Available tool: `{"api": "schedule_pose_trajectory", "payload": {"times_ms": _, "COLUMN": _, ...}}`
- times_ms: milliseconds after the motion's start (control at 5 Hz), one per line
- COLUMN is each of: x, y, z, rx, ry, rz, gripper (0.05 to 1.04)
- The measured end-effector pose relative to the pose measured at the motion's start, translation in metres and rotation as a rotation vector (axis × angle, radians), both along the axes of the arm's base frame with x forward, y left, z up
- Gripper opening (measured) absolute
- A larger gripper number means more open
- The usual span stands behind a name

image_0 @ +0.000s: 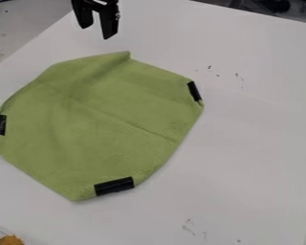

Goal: Fold the cloth from bottom right to top left

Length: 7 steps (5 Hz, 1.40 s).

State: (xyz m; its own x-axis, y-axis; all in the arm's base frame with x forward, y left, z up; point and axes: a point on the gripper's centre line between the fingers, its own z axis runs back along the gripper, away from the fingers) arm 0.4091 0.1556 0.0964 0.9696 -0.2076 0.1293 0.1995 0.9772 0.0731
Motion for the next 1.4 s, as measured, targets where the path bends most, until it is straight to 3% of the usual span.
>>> {"api": "schedule_pose_trajectory", "payload": {"times_ms": 200, "x": -0.004, "y": -0.002, "z": -0.019, "rx": -0.015, "ry": 0.037, "rz": 0.008, "gripper": 1.000}}
{"api": "schedule_pose_trajectory", "payload": {"times_ms": 400, "x": -0.030, "y": -0.026, "z": -0.038, "rx": -0.021, "ry": 0.056, "rz": 0.008, "gripper": 1.000}}
{"api": "schedule_pose_trajectory", "payload": {"times_ms": 600, "x": -0.046, "y": -0.048, "z": -0.025, "rx": -0.008, "ry": 0.022, "rz": 0.024, "gripper": 1.000}}
{"api": "schedule_pose_trajectory", "payload": {"times_ms": 800, "x": -0.081, "y": -0.075, "z": -0.028, "rx": -0.011, "ry": 0.048, "rz": 0.073, "gripper": 1.000}}
{"api": "schedule_pose_trajectory", "payload": {"times_ms": 1000, "x": -0.116, "y": -0.101, "z": -0.033, "rx": -0.014, "ry": 0.030, "rz": 0.119, "gripper": 1.000}}
{"api": "schedule_pose_trajectory", "payload": {"times_ms": 1200, "x": -0.146, "y": -0.128, "z": -0.034, "rx": -0.026, "ry": -0.009, "rz": 0.148, "gripper": 1.000}}
{"api": "schedule_pose_trajectory", "payload": {"times_ms": 1400, "x": -0.167, "y": -0.147, "z": -0.029, "rx": -0.008, "ry": -0.063, "rz": 0.143, "gripper": 1.000}}
